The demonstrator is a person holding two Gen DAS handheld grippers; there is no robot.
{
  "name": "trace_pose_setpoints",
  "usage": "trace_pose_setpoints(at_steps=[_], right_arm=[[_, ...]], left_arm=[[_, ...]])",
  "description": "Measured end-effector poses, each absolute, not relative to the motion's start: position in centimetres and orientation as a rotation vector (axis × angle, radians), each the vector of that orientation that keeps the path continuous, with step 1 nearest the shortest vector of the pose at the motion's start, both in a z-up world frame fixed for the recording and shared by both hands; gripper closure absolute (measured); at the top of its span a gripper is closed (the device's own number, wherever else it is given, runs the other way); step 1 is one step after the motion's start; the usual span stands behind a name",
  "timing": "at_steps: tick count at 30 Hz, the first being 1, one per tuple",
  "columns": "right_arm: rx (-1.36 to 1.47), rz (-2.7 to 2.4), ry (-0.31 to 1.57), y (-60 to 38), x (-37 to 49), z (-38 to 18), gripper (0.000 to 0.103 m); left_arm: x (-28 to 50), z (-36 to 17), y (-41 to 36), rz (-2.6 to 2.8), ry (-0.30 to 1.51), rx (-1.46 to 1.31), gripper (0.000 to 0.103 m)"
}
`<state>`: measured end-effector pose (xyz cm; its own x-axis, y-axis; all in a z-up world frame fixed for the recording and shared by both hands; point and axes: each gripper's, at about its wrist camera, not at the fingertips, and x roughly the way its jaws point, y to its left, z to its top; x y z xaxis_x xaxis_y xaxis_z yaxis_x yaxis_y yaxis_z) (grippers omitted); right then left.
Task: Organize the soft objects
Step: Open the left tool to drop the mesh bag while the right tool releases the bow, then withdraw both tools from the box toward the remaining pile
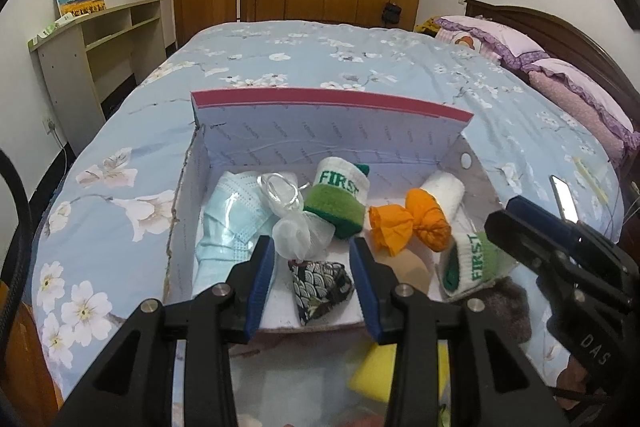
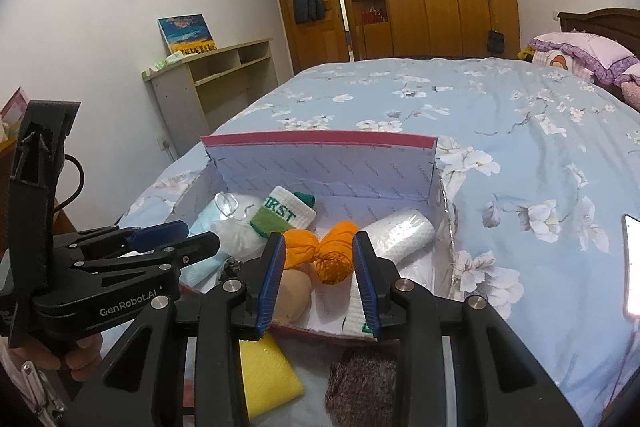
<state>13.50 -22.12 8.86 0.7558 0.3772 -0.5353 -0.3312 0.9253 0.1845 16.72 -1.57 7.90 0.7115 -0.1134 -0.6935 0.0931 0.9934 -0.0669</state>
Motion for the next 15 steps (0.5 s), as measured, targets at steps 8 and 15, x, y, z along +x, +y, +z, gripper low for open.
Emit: trace_pose_setpoints(at_steps=[8,15], right_arm=[[0.072,0.376,0.595,-22.3,11.6,9.5,0.067],[0.064,0.375,0.590,-22.6,10.0,10.0,0.067]], left_arm=[[14.8,8.8,-1.7,-0.118,0.765,-0.021,0.062],[13.2,9.3,-1.6,-0.124,0.759,-0.030,0.062]])
